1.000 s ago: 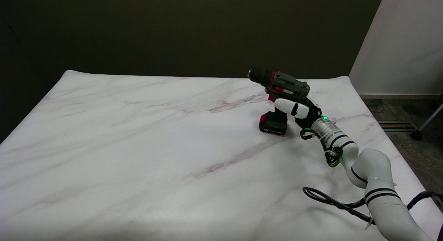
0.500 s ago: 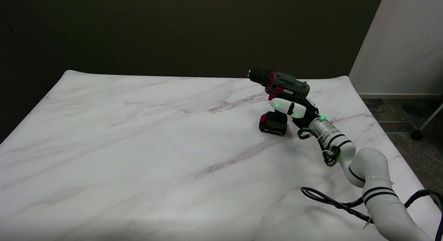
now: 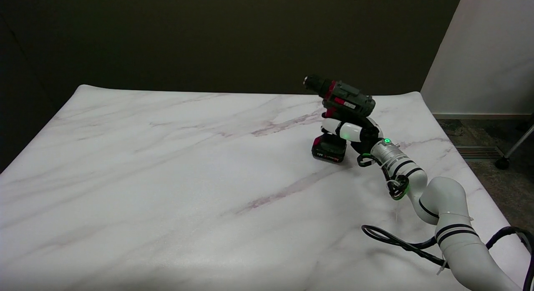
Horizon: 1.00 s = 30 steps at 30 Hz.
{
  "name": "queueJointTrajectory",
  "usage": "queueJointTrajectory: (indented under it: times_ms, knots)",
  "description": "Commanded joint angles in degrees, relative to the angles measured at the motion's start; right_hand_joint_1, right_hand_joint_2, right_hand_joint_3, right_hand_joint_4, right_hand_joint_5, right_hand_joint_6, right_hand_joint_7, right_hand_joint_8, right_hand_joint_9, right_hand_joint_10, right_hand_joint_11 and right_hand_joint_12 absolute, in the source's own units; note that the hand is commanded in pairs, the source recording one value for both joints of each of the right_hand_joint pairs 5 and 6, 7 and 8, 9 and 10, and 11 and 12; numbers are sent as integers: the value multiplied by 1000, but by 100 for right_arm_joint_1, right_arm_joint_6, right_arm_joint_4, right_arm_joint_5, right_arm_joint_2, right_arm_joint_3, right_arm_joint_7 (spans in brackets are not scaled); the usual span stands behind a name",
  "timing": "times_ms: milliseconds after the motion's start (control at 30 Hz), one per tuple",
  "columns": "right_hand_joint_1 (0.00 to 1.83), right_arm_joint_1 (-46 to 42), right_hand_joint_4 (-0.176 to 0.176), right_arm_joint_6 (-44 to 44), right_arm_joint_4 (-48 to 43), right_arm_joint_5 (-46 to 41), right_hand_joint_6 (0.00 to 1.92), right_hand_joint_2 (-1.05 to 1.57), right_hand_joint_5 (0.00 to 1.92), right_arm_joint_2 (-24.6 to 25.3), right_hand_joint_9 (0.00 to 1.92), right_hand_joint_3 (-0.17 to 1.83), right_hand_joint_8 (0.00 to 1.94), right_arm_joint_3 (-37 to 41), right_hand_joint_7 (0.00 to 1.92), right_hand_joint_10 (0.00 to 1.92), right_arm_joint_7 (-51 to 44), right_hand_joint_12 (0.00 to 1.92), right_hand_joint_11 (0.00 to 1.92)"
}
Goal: Pick up the power screwdriver.
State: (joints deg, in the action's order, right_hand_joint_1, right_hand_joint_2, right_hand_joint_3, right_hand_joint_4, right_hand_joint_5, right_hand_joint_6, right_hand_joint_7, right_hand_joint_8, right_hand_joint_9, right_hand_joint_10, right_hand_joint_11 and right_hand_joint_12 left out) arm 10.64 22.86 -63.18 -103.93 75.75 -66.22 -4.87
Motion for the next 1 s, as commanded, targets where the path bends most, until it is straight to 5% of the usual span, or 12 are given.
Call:
queueJointTrajectory:
  times_ms: [33,433,567,700,833,1000]
  knots:
    - [1144,17,-87,-68,13,18,832,1449,832,-26,973,457,1120,-23,1120,973,1,810,810]
    - [1142,9,-61,-68,13,18,796,1571,796,-58,1093,579,1205,1,1205,1093,1,1097,1097]
    - [1150,9,-22,-68,13,26,643,1571,643,-90,1299,643,1383,-31,1383,1299,1,1199,1199]
    - [1225,-7,-23,-116,5,98,492,1571,492,-90,1852,539,1920,-39,1920,1852,1,1582,1582]
    - [1257,-7,-24,-156,-19,162,455,1571,455,-90,1920,445,1920,-39,1920,1920,1,1910,1910]
    - [1274,1,-18,-220,-3,162,585,1571,585,-90,1920,399,1920,-63,1920,1920,1,1920,1920]
